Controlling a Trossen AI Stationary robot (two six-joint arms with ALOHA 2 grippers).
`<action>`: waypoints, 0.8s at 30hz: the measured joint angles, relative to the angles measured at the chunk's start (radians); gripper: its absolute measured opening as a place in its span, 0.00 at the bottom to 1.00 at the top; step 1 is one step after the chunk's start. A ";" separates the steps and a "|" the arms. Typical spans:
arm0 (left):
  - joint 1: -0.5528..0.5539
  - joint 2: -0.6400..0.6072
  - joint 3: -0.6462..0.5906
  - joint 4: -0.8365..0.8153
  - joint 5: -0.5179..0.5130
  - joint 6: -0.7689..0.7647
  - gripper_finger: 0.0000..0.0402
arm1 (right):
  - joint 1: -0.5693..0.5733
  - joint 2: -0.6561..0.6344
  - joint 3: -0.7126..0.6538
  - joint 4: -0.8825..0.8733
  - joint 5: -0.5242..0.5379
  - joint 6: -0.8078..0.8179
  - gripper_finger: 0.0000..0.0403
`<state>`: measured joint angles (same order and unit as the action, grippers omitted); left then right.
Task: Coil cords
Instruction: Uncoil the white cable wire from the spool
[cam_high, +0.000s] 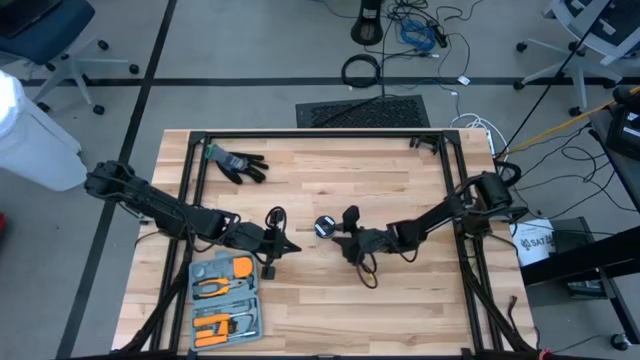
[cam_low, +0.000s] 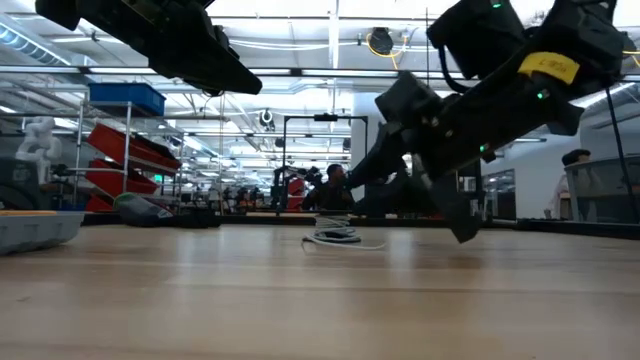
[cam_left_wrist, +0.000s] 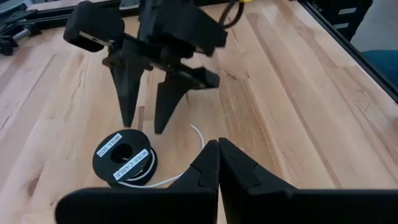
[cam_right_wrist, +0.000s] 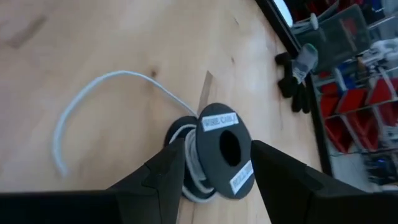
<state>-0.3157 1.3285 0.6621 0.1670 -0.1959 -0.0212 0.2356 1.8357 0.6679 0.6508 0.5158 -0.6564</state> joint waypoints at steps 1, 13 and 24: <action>0.000 0.000 0.000 0.001 0.000 0.000 0.01 | 0.000 0.006 0.011 -0.012 0.015 -0.006 0.43; -0.004 0.000 0.000 0.000 0.000 -0.027 0.01 | 0.000 0.014 0.037 -0.125 0.117 -0.026 0.42; -0.004 0.000 0.000 0.008 0.000 -0.027 0.01 | 0.000 0.014 0.037 -0.128 0.116 -0.096 0.42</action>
<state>-0.3193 1.3285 0.6621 0.1747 -0.1959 -0.0481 0.2356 1.8500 0.7048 0.5224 0.6323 -0.7529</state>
